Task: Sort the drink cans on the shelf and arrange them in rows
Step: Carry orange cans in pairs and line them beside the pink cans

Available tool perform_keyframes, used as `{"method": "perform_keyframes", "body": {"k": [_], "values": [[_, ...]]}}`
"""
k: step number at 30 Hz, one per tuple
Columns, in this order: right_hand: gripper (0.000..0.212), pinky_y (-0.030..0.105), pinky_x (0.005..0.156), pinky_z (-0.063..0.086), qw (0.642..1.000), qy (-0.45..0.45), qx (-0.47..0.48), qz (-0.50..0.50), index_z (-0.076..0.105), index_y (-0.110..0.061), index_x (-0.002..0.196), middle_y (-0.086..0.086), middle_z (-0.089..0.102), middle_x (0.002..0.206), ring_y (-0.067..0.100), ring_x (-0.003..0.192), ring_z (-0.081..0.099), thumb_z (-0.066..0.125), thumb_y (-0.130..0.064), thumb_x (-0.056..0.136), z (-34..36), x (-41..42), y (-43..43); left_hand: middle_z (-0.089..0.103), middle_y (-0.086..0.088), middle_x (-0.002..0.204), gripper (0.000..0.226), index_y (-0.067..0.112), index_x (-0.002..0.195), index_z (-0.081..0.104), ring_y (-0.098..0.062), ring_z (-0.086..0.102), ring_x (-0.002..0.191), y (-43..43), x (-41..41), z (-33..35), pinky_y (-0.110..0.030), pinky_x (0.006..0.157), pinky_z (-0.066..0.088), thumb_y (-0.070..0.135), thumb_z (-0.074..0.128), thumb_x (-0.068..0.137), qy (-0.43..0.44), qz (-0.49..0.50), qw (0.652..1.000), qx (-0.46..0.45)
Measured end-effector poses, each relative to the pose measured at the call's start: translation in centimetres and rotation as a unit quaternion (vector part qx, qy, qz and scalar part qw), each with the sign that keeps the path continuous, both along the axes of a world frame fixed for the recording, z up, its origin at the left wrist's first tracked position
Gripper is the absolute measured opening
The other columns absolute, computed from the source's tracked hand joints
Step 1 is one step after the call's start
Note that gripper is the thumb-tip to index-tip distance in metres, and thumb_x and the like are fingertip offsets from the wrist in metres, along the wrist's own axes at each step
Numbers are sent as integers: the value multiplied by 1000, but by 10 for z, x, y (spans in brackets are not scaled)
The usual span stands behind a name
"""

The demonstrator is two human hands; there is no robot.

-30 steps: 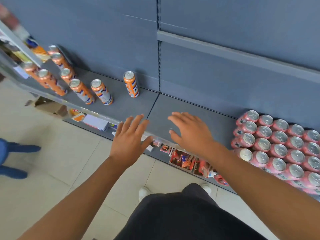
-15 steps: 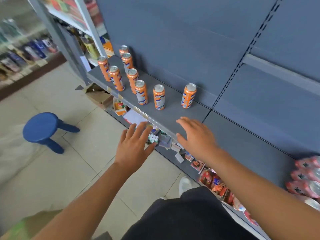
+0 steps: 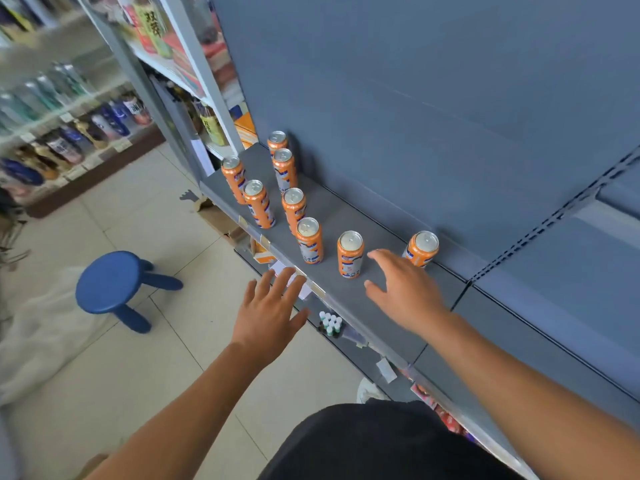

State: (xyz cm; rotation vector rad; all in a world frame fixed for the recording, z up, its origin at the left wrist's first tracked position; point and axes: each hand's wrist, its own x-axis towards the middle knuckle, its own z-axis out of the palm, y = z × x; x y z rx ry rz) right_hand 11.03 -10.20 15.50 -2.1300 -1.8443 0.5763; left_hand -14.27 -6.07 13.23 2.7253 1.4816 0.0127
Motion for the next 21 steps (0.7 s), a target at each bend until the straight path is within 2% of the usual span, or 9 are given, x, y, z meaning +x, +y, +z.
{"method": "perform_keyframes", "body": {"k": [6,11,15,17,19,21], "values": [[57,34,85,42,995,28,-82,-43,36,-24,145,-2,54,137,25,119,53,60,-36,94,-18,13,47,54,-2,139,53,22,133,51,-33,52,125,64,6,-11,-48,99,48,54,52,91,-5,-6,1000,-22],[76,36,92,44,983,77,-148,-80,25,-27,150,1,48,147,25,127,50,68,-34,88,-50,7,86,54,-1,138,57,22,135,49,-33,52,126,130,2,-30,-48,101,46,51,65,88,-3,-43,997,-56],[90,41,95,47,971,87,-192,-114,16,-27,154,1,45,151,27,120,57,73,-33,84,-74,7,114,54,-3,140,65,18,140,47,-30,52,127,182,0,-45,-45,103,46,50,69,87,-1,-78,993,-92],[92,42,97,47,963,97,-204,-146,15,-27,154,0,44,152,28,118,58,74,-31,83,-84,7,123,50,-2,145,69,18,145,40,-27,48,132,200,1,-53,-41,108,42,51,65,90,1,-83,988,-132],[93,41,104,42,949,136,-206,-196,17,-26,155,-1,43,152,26,129,51,76,-29,83,-96,5,128,42,0,153,73,19,151,30,-23,40,140,215,4,-65,-38,112,36,52,60,93,4,-78,978,-193],[94,44,109,39,933,170,-213,-234,20,-26,155,-2,44,151,23,136,44,78,-31,81,-113,2,128,39,2,154,75,21,152,23,-21,37,141,225,8,-76,-37,112,36,52,59,94,5,-73,968,-241]]}}
